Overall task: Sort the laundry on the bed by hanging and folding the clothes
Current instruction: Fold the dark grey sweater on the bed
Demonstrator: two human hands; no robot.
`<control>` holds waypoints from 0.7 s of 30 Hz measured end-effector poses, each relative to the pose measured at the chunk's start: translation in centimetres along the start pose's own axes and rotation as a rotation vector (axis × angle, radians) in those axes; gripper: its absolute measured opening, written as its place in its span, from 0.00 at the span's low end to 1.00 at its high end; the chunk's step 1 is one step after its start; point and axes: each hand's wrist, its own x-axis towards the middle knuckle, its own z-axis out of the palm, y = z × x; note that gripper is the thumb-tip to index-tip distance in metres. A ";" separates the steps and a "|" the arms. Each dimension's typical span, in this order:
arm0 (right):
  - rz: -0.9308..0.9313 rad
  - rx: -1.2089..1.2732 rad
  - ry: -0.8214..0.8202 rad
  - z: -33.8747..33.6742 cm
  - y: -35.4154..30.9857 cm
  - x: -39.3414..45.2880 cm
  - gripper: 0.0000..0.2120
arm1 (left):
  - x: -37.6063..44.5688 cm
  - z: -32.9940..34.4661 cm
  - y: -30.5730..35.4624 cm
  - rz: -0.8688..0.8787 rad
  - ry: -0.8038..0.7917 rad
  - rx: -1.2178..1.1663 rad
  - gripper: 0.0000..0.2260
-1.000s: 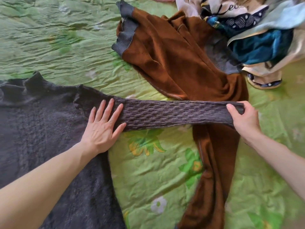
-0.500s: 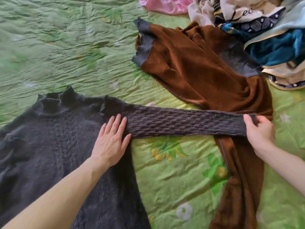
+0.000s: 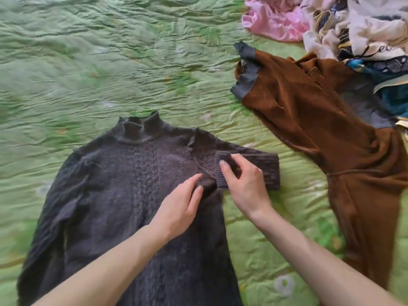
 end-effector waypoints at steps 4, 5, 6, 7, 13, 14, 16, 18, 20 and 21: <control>-0.071 -0.034 -0.136 6.1 -4.9 -1.3 0.08 | 0.9 -4.4 0.5 -0.600 0.118 -0.978 0.32; -0.082 -0.031 -0.167 7.3 -6.0 -1.7 0.09 | 1.0 -5.9 -0.1 -0.636 0.062 -1.096 0.34; -0.093 -0.021 -0.203 8.3 -7.0 -2.0 0.10 | 0.8 -7.4 -0.8 -0.632 -0.004 -1.150 0.33; -0.110 -0.009 -0.252 9.2 -7.8 -2.2 0.10 | 0.4 -8.8 -1.6 -0.598 -0.070 -1.155 0.28; -0.317 -0.014 -0.399 11.1 -9.4 -3.2 0.11 | -0.7 -12.5 -7.1 -0.673 0.211 -0.977 0.06; -0.329 -0.058 -0.322 11.0 -9.0 -3.3 0.13 | -0.8 -12.8 -8.0 -0.665 0.274 -0.951 0.05; -0.247 -0.133 -0.170 10.6 -7.5 -2.8 0.13 | -1.1 -13.6 -9.6 -0.641 0.367 -0.934 0.03; -0.095 -0.229 -0.085 10.0 -5.4 -1.7 0.13 | -1.5 -14.5 -10.9 -0.628 0.451 -0.891 0.04; 0.039 -0.316 -0.097 9.2 -3.2 -0.6 0.15 | -2.2 -15.3 -12.3 -0.621 0.527 -0.850 0.07; 0.094 -0.335 -0.120 8.9 -2.2 0.0 0.17 | -2.7 -15.7 -13.0 -0.619 0.554 -0.828 0.07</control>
